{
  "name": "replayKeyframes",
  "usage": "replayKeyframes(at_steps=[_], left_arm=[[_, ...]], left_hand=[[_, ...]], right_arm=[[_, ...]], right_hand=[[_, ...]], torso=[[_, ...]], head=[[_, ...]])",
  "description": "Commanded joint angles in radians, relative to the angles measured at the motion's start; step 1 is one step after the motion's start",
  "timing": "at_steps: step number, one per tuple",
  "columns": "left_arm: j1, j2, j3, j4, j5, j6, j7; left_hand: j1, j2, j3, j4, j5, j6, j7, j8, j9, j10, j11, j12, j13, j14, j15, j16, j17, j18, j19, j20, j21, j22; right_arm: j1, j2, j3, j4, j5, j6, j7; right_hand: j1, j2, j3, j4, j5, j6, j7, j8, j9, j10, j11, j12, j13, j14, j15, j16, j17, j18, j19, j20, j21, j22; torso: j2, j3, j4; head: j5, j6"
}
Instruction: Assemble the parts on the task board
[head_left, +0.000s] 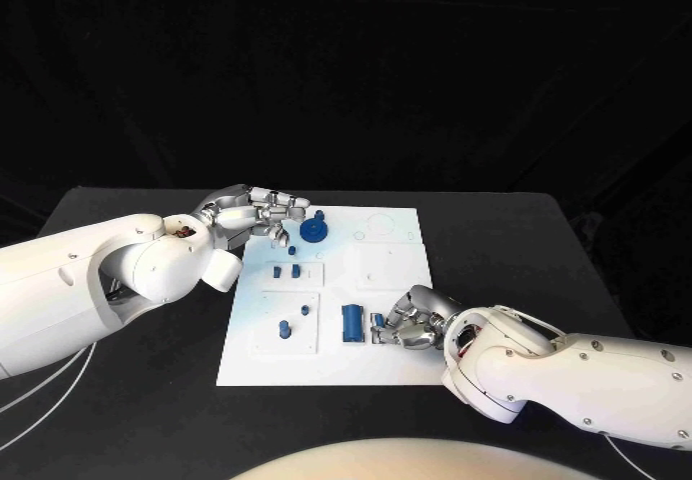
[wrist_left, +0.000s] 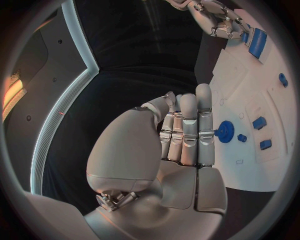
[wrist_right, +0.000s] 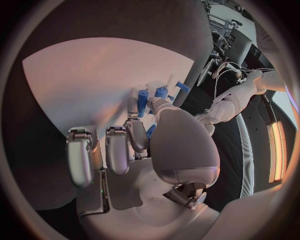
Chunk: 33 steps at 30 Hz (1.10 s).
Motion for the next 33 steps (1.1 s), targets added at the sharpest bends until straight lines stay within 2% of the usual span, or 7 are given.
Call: replayKeyframes(at_steps=[1,5,14,24,31,33], left_arm=[[0.000,0.002,0.001,0.003,-0.002,0.021,0.001],[0.000,0.002,0.001,0.003,-0.002,0.021,0.000],[0.000,0.002,0.001,0.003,-0.002,0.023,-0.003],[0.000,0.001,0.000,0.003,-0.003,0.025,-0.004],[0.000,0.001,0.000,0.003,-0.003,0.025,-0.004],[0.000,0.001,0.000,0.003,-0.003,0.025,-0.004]], left_hand=[[-0.011,0.001,-0.004,-0.001,-0.001,-0.006,-0.002,-0.001,-0.001,-0.005,0.000,0.004,0.001,-0.009,-0.001,-0.004,-0.001,0.013,0.007,-0.003,-0.006,-0.001],[-0.011,0.001,-0.004,-0.001,-0.001,-0.006,-0.002,-0.001,-0.001,-0.005,0.000,0.004,0.001,-0.009,-0.001,-0.004,-0.001,0.013,0.007,-0.003,-0.006,-0.001],[-0.011,0.001,-0.004,-0.001,-0.001,-0.006,-0.002,-0.001,-0.001,-0.005,0.000,0.004,0.001,-0.009,-0.001,-0.004,-0.001,0.013,0.007,-0.003,-0.006,-0.001],[-0.010,0.002,-0.004,-0.002,-0.001,-0.006,-0.002,0.000,-0.002,-0.007,0.000,0.006,0.001,-0.010,-0.001,-0.004,-0.003,0.013,0.008,-0.003,-0.007,-0.002],[-0.010,0.002,-0.004,-0.002,-0.001,-0.006,-0.002,0.000,-0.002,-0.007,0.000,0.006,0.001,-0.010,-0.001,-0.004,-0.003,0.013,0.008,-0.003,-0.007,-0.002],[-0.010,0.002,-0.004,-0.002,-0.001,-0.006,-0.002,0.000,-0.002,-0.007,0.000,0.006,0.001,-0.010,-0.001,-0.004,-0.003,0.013,0.008,-0.003,-0.007,-0.002]], right_arm=[[-0.002,0.003,-0.001,-0.004,0.006,0.019,0.006],[-0.002,0.004,-0.001,-0.006,0.006,0.016,0.007],[-0.001,0.006,-0.001,-0.007,0.006,0.013,0.016],[-0.001,0.002,-0.001,0.004,0.003,0.005,0.022],[-0.001,-0.011,-0.001,0.006,0.000,-0.001,0.026],[-0.001,-0.020,-0.001,0.006,-0.001,0.005,0.036]], right_hand=[[-0.015,0.002,-0.014,0.000,0.002,0.000,0.010,-0.004,-0.001,0.006,-0.002,0.003,0.018,0.074,-0.007,0.003,0.115,-0.005,0.086,-0.003,-0.001,0.251],[-0.028,0.004,-0.034,0.000,-0.005,0.000,0.010,-0.005,0.000,0.006,-0.001,0.004,0.019,0.074,-0.007,0.003,0.115,-0.005,0.086,-0.003,-0.001,0.251],[-0.075,0.011,-0.111,0.001,-0.125,0.001,0.012,-0.009,-0.002,0.005,0.001,0.003,0.021,0.073,-0.004,0.001,0.113,-0.004,0.084,-0.001,-0.005,0.250],[-0.091,0.017,-0.150,0.003,-0.160,0.002,0.012,-0.011,-0.003,0.005,0.001,0.005,0.024,0.074,-0.004,0.001,0.113,-0.004,0.083,0.000,-0.007,0.249],[-0.088,0.024,-0.152,0.002,-0.160,0.002,0.011,-0.011,-0.003,0.005,0.001,0.004,0.024,0.074,-0.004,0.001,0.113,-0.004,0.084,0.000,-0.006,0.250],[-0.064,0.028,-0.151,-0.011,-0.151,0.001,0.010,-0.012,-0.003,0.004,0.000,0.004,0.023,0.073,-0.005,0.000,0.112,-0.003,0.082,-0.001,-0.009,0.249]], torso=[[-0.001,-0.0003,-0.0003],[0.000,-0.0002,-0.0003],[0.000,-0.0003,-0.0004],[-0.001,-0.0001,-0.0008],[-0.001,-0.0001,-0.0004],[-0.001,-0.0003,-0.0003]], head=[[-0.001,-0.001],[0.001,-0.001],[0.002,-0.003],[0.002,-0.002],[0.003,-0.001],[0.003,-0.001]])
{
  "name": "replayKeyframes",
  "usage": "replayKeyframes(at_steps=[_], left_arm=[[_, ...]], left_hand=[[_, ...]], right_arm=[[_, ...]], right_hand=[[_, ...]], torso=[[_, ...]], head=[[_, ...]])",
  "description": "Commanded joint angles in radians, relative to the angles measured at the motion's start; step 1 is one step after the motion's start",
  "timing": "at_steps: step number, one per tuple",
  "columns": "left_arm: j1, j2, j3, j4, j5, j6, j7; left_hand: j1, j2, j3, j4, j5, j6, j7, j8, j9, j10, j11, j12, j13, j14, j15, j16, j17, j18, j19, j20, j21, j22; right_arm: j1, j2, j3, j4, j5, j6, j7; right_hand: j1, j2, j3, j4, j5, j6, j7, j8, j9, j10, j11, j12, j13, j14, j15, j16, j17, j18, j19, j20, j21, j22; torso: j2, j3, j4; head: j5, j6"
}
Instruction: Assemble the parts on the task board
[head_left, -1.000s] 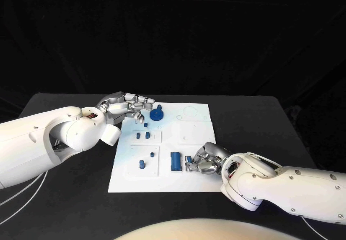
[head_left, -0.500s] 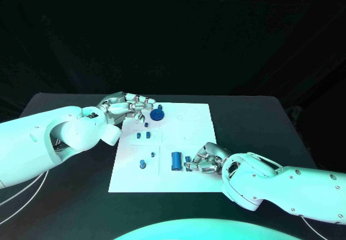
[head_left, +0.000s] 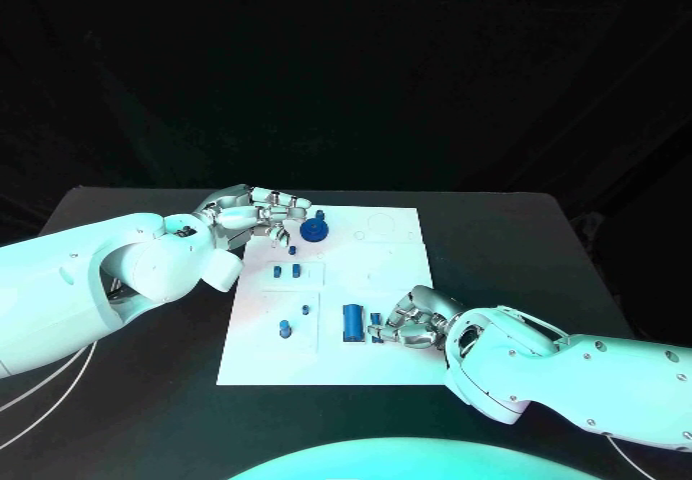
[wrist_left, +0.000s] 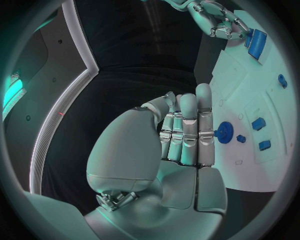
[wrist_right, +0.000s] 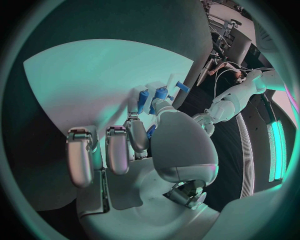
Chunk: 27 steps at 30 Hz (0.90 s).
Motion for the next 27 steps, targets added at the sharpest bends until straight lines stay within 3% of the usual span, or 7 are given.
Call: replayKeyframes(at_steps=[1,4,8,13,27], left_arm=[[0.000,0.001,0.000,0.003,-0.002,0.018,0.004],[0.000,0.001,0.000,0.002,-0.002,0.017,0.004],[0.000,0.000,0.000,0.002,-0.002,0.017,0.004],[0.000,0.001,0.000,0.001,-0.002,0.019,0.004],[0.000,0.002,0.000,0.000,-0.002,0.018,0.005]], left_hand=[[-0.010,0.002,-0.004,-0.002,-0.001,-0.006,-0.002,0.000,-0.002,-0.007,0.000,0.006,0.001,-0.007,0.003,-0.004,-0.001,0.013,0.004,0.001,-0.003,-0.001],[-0.010,0.002,-0.004,-0.002,-0.001,-0.006,-0.002,0.000,-0.002,-0.007,0.000,0.006,0.001,-0.007,0.003,-0.004,-0.001,0.013,0.004,0.001,-0.003,-0.001],[-0.010,0.002,-0.004,-0.002,-0.001,-0.006,-0.002,0.000,-0.002,-0.007,0.000,0.006,0.001,-0.007,0.003,-0.004,-0.001,0.013,0.004,0.001,-0.003,-0.001],[-0.010,0.002,-0.004,-0.002,-0.001,-0.006,-0.002,0.000,-0.002,-0.007,0.000,0.006,0.001,-0.007,0.003,-0.004,-0.001,0.013,0.004,0.001,-0.003,-0.001],[-0.011,0.003,-0.005,-0.001,-0.001,-0.006,-0.002,0.000,-0.002,-0.008,0.000,0.006,0.001,-0.007,0.003,-0.004,-0.001,0.013,0.005,0.001,-0.004,-0.001]], right_arm=[[-0.001,-0.011,0.000,0.001,-0.009,0.010,0.030],[-0.001,-0.024,0.000,0.002,-0.006,0.031,0.053],[-0.001,-0.029,0.000,0.004,-0.004,0.052,0.071],[-0.001,-0.026,0.000,0.003,-0.005,0.056,0.076],[-0.001,-0.015,0.000,-0.016,-0.013,0.051,0.074]], right_hand=[[0.046,0.010,0.002,-0.025,0.009,-0.001,0.003,-0.004,-0.001,0.004,-0.001,0.003,0.022,0.073,-0.006,-0.001,0.111,-0.003,0.082,-0.001,-0.009,0.249],[0.106,0.009,0.003,-0.058,-0.027,-0.004,0.004,-0.005,0.000,-0.001,-0.001,-0.003,0.019,0.073,-0.006,-0.001,0.110,-0.002,0.080,-0.002,-0.013,0.248],[0.133,0.012,-0.012,-0.071,-0.085,-0.004,0.006,-0.007,-0.001,-0.002,0.001,-0.005,0.019,0.073,-0.004,-0.001,0.111,-0.002,0.080,-0.001,-0.014,0.247],[0.130,0.017,-0.020,-0.066,-0.094,-0.003,0.007,-0.007,-0.002,-0.001,0.002,-0.003,0.020,0.073,-0.004,-0.001,0.110,-0.002,0.080,0.000,-0.013,0.248],[0.129,0.023,-0.023,-0.063,-0.096,-0.001,0.006,-0.007,-0.002,0.000,0.002,-0.001,0.022,0.073,-0.004,-0.001,0.111,-0.002,0.080,0.000,-0.013,0.248]], torso=[[0.000,-0.0003,0.0003],[0.000,0.0001,-0.0003],[0.001,0.0002,-0.0020],[0.000,0.0003,0.0008],[0.000,-0.0003,0.0005]], head=[[0.001,0.000],[0.001,0.001],[0.002,0.001],[-0.001,0.003],[0.002,0.003]])
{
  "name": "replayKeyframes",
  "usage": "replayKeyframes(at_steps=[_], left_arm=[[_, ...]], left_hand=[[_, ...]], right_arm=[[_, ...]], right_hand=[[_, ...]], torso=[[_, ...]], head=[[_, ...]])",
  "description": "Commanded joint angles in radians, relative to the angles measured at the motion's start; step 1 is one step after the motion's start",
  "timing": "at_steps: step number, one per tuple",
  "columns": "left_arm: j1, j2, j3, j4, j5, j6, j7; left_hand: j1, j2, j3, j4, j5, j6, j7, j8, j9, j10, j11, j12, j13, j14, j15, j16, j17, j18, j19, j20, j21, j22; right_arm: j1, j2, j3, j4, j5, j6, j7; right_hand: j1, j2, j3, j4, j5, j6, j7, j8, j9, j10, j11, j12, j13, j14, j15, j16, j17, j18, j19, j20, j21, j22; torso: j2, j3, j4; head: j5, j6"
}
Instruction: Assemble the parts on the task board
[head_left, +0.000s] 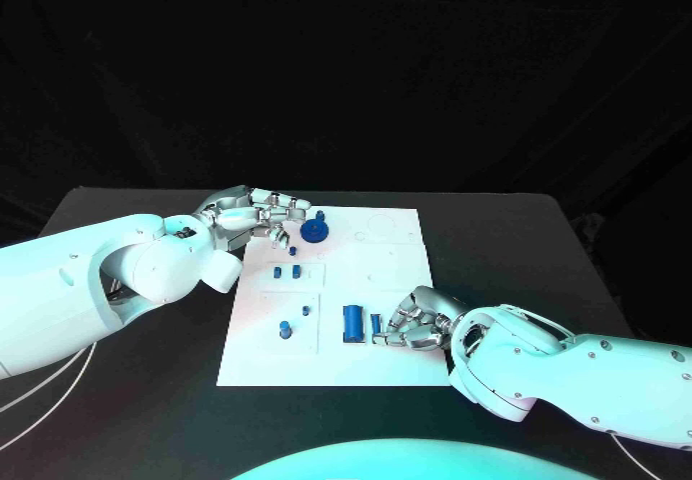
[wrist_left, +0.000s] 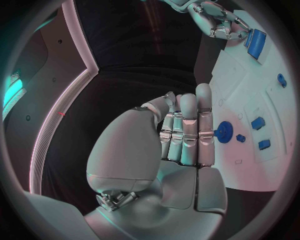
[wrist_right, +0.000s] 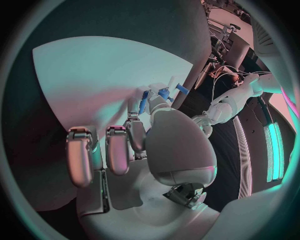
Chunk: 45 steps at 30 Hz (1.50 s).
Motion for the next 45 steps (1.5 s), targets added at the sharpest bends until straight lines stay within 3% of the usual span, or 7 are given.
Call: replayKeyframes(at_steps=[1,10,18,29,40,41,45], left_arm=[[0.000,0.002,0.001,0.000,-0.001,0.015,0.006],[-0.006,0.014,-0.006,-0.021,0.019,-0.021,0.049],[-0.042,0.059,-0.008,-0.091,0.130,-0.091,0.151],[-0.077,0.149,-0.008,-0.223,0.236,-0.159,0.296],[-0.092,0.196,-0.007,-0.274,0.256,-0.280,0.345],[-0.091,0.192,-0.008,-0.272,0.227,-0.214,0.290],[-0.094,0.189,-0.008,-0.259,0.222,-0.235,0.297]], left_hand=[[-0.011,0.003,-0.005,-0.001,-0.001,-0.006,-0.002,0.000,-0.002,-0.008,0.001,0.007,0.002,-0.007,0.003,-0.004,-0.001,0.013,0.005,0.001,-0.004,-0.001],[-0.023,0.001,-0.013,0.007,-0.001,-0.008,-0.001,0.001,-0.003,-0.013,0.001,0.010,0.001,-0.036,0.006,-0.030,-0.035,0.013,-0.005,0.004,-0.017,-0.008],[-0.050,-0.012,-0.046,0.039,0.000,-0.033,0.021,-0.003,-0.010,-0.078,0.044,-0.058,-0.059,-0.253,0.064,-0.299,-0.187,0.002,-0.184,0.062,-0.233,-0.126],[-0.087,-0.004,-0.173,0.093,-0.004,-0.093,0.007,-0.029,-0.049,-0.096,0.111,-0.220,-0.167,-0.414,0.171,-0.709,-0.406,-0.018,-0.386,0.193,-0.592,-0.360],[-0.058,0.024,-0.261,0.099,-0.003,-0.137,-0.007,-0.028,-0.054,-0.125,0.134,-0.330,-0.202,-0.400,0.195,-0.866,-0.503,-0.023,-0.377,0.206,-0.712,-0.461],[-0.465,0.044,-0.309,0.001,-0.052,-0.420,-0.051,-0.092,-0.119,-0.424,0.072,-0.398,-0.265,-0.653,0.138,-0.898,-0.580,-0.073,-0.612,0.119,-0.738,-0.511],[-0.570,0.114,-0.328,0.001,-0.052,-0.499,-0.061,-0.092,-0.119,-0.496,0.057,-0.398,-0.265,-0.713,0.123,-0.913,-0.580,-0.073,-0.665,0.096,-0.813,-0.529]], right_arm=[[0.000,-0.003,0.000,0.002,-0.009,0.003,0.026],[0.066,-0.051,0.000,-0.011,0.213,0.047,0.349],[0.149,-0.030,0.000,-0.153,0.612,0.095,0.677],[0.187,0.113,0.001,-0.436,0.940,0.155,0.877],[0.190,0.192,0.004,-0.609,0.980,0.188,0.948],[0.190,0.189,0.004,-0.599,0.936,0.144,0.884],[0.184,0.186,0.010,-0.585,0.950,0.123,0.894]], right_hand=[[0.003,0.011,-0.006,-0.001,-0.005,0.002,0.003,-0.003,-0.001,0.000,0.001,-0.001,0.020,0.073,-0.004,-0.001,0.111,-0.002,0.080,0.000,-0.004,0.247],[0.019,0.012,-0.054,0.007,-0.004,-0.087,0.046,-0.063,-0.027,-0.136,0.038,-0.224,-0.135,0.018,0.025,-0.147,-0.080,0.054,-0.042,0.022,-0.283,0.163],[0.143,0.073,-0.058,-0.021,-0.094,-0.152,0.091,-0.111,-0.051,-0.405,0.083,-0.627,-0.466,-0.194,0.069,-0.718,-0.640,0.168,-0.362,0.067,-1.029,-0.138],[0.220,0.115,-0.054,-0.034,-0.173,-0.147,0.136,-0.195,-0.149,-0.479,0.161,-0.956,-0.901,-0.464,0.185,-1.211,-0.904,0.158,-0.566,0.175,-1.388,-0.467],[0.185,0.165,-0.105,-0.132,-0.194,-0.164,0.147,-0.271,-0.313,-0.413,0.200,-1.148,-1.201,-0.463,0.232,-1.414,-1.180,0.171,-0.686,0.247,-1.457,-0.827],[-0.241,0.094,-0.012,-0.153,-0.240,-0.440,0.086,-0.334,-0.348,-0.722,0.146,-1.172,-1.222,-0.771,0.185,-1.476,-1.208,0.105,-0.928,0.166,-1.520,-0.956],[-0.357,0.094,-0.012,-0.226,-0.251,-0.514,0.073,-0.334,-0.367,-0.797,0.133,-1.247,-1.309,-0.846,0.174,-1.476,-1.227,0.105,-0.984,0.142,-1.520,-1.008]], torso=[[-0.001,0.0002,-0.0009],[-0.023,-0.0014,-0.0030],[-0.077,-0.0084,-0.0055],[-0.126,-0.0075,-0.0118],[-0.138,0.0081,-0.0042],[-0.135,0.0006,-0.0076],[-0.136,0.0110,-0.0039]], head=[[0.002,0.002],[0.000,0.026],[-0.003,0.075],[0.008,0.162],[0.043,0.189],[0.028,0.185],[0.032,0.190]])
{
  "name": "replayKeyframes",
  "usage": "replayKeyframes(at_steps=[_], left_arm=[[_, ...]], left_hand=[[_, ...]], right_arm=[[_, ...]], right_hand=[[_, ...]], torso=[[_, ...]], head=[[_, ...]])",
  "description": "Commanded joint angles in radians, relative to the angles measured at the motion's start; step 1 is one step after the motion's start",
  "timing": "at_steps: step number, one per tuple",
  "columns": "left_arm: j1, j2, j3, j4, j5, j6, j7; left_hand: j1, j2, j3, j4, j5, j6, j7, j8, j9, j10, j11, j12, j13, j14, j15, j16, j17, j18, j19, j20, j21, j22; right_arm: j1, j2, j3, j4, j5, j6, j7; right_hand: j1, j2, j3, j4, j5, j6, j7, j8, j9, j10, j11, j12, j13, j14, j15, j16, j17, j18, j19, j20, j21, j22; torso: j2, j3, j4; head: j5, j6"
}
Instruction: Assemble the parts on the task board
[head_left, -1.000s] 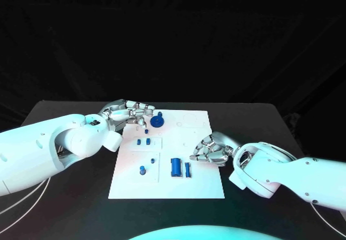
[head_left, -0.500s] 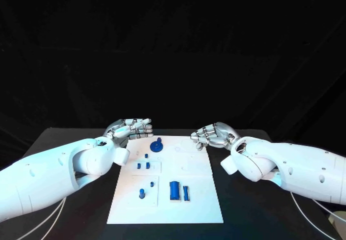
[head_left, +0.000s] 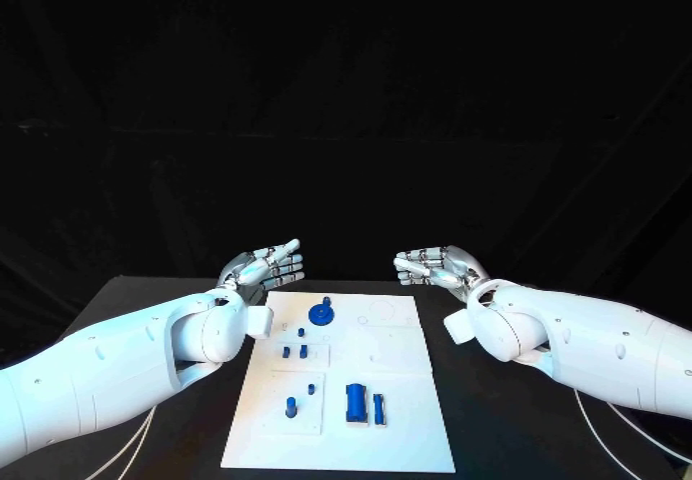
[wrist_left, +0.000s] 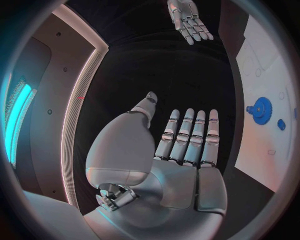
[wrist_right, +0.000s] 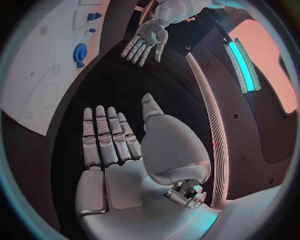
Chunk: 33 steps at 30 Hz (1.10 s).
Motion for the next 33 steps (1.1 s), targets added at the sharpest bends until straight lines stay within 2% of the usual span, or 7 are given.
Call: replayKeyframes(at_steps=[1,8,12,13,15,17,33], left_arm=[[-0.004,-0.002,0.002,0.018,-0.008,-0.024,0.010],[-0.026,-0.022,0.008,0.102,-0.041,-0.164,0.060],[-0.044,-0.038,0.013,0.168,-0.067,-0.274,0.099],[-0.050,-0.043,0.014,0.189,-0.075,-0.310,0.112],[-0.056,-0.049,0.016,0.214,-0.085,-0.352,0.127],[-0.062,-0.054,0.018,0.234,-0.093,-0.385,0.139],[-0.070,-0.061,0.020,0.265,-0.105,-0.437,0.157]], left_hand=[[-0.375,0.058,-0.049,-0.060,-0.031,-0.264,-0.039,-0.039,-0.040,-0.269,-0.057,-0.042,-0.039,-0.229,-0.053,-0.036,-0.047,-0.042,-0.210,-0.082,-0.077,-0.050],[-0.580,0.058,-0.076,-0.060,-0.031,-0.409,-0.124,-0.039,-0.040,-0.417,-0.089,-0.042,-0.039,-0.354,-0.082,-0.111,-0.047,-0.063,-0.325,-0.126,-0.077,-0.078],[-0.669,0.058,-0.154,-0.060,-0.031,-0.472,-0.124,-0.039,-0.040,-0.481,-0.102,-0.042,-0.039,-0.409,-0.095,-0.111,-0.047,-0.069,-0.375,-0.146,-0.077,-0.158],[-0.696,0.058,-0.154,-0.060,-0.031,-0.491,-0.124,-0.039,-0.040,-0.501,-0.107,-0.042,-0.039,-0.426,-0.166,-0.111,-0.047,-0.140,-0.391,-0.152,-0.077,-0.158],[-0.733,0.058,-0.154,-0.060,-0.031,-0.517,-0.124,-0.039,-0.040,-0.527,-0.180,-0.042,-0.039,-0.448,-0.166,-0.111,-0.047,-0.140,-0.411,-0.160,-0.077,-0.158],[-0.768,0.058,-0.154,-0.060,-0.031,-0.542,-0.124,-0.039,-0.040,-0.553,-0.180,-0.042,-0.039,-0.468,-0.166,-0.111,-0.047,-0.140,-0.431,-0.167,-0.077,-0.158],[-0.968,0.058,-0.154,-0.060,-0.031,-0.683,-0.124,-0.039,-0.040,-0.697,-0.180,-0.042,-0.039,-0.592,-0.166,-0.111,-0.047,-0.140,-0.541,-0.256,-0.077,-0.158]], right_arm=[[-0.008,-0.002,0.007,0.019,0.017,-0.028,0.014],[-0.048,-0.020,0.045,0.113,0.110,-0.168,0.087],[-0.079,-0.033,0.074,0.184,0.181,-0.274,0.142],[-0.089,-0.037,0.083,0.207,0.204,-0.308,0.160],[-0.100,-0.042,0.094,0.233,0.230,-0.346,0.180],[-0.108,-0.046,0.102,0.253,0.249,-0.376,0.195],[-0.120,-0.051,0.113,0.279,0.276,-0.416,0.216]], right_hand=[[-0.397,-0.044,0.055,-0.065,-0.042,-0.255,-0.054,-0.038,-0.040,-0.280,-0.049,-0.071,-0.096,-0.278,-0.043,-0.037,-0.036,-0.051,-0.217,-0.077,-0.038,-0.135],[-0.613,-0.044,0.055,-0.065,-0.131,-0.395,-0.083,-0.038,-0.126,-0.434,-0.076,-0.071,-0.096,-0.431,-0.134,-0.037,-0.113,-0.079,-0.336,-0.120,-0.038,-0.208],[-0.706,-0.044,0.055,-0.065,-0.131,-0.455,-0.096,-0.038,-0.126,-0.499,-0.154,-0.071,-0.096,-0.496,-0.134,-0.037,-0.113,-0.089,-0.387,-0.138,-0.038,-0.240],[-0.735,-0.044,0.055,-0.065,-0.131,-0.473,-0.168,-0.038,-0.126,-0.519,-0.154,-0.071,-0.096,-0.516,-0.134,-0.037,-0.113,-0.089,-0.402,-0.144,-0.038,-0.250],[-0.774,-0.044,0.055,-0.065,-0.131,-0.498,-0.168,-0.038,-0.126,-0.547,-0.154,-0.071,-0.096,-0.544,-0.134,-0.037,-0.113,-0.090,-0.424,-0.151,-0.038,-0.263],[-0.812,-0.044,0.055,-0.065,-0.131,-0.523,-0.168,-0.038,-0.126,-0.574,-0.154,-0.071,-0.096,-0.571,-0.134,-0.037,-0.113,-0.170,-0.445,-0.159,-0.038,-0.276],[-1.021,-0.044,0.055,-0.065,-0.131,-0.657,-0.168,-0.038,-0.126,-0.722,-0.154,-0.071,-0.096,-0.717,-0.134,-0.037,-0.113,-0.170,-0.557,-0.243,-0.038,-0.347]], torso=[[0.000,0.0133,0.0048],[-0.002,0.0480,0.0173],[-0.002,0.0487,0.0175],[-0.002,0.0487,0.0175],[-0.002,0.0487,0.0175],[-0.002,0.0487,0.0175],[-0.002,0.0487,0.0175]], head=[[0.004,0.006],[0.019,0.023],[0.019,0.024],[0.019,0.024],[0.019,0.024],[0.019,0.024],[0.019,0.024]])
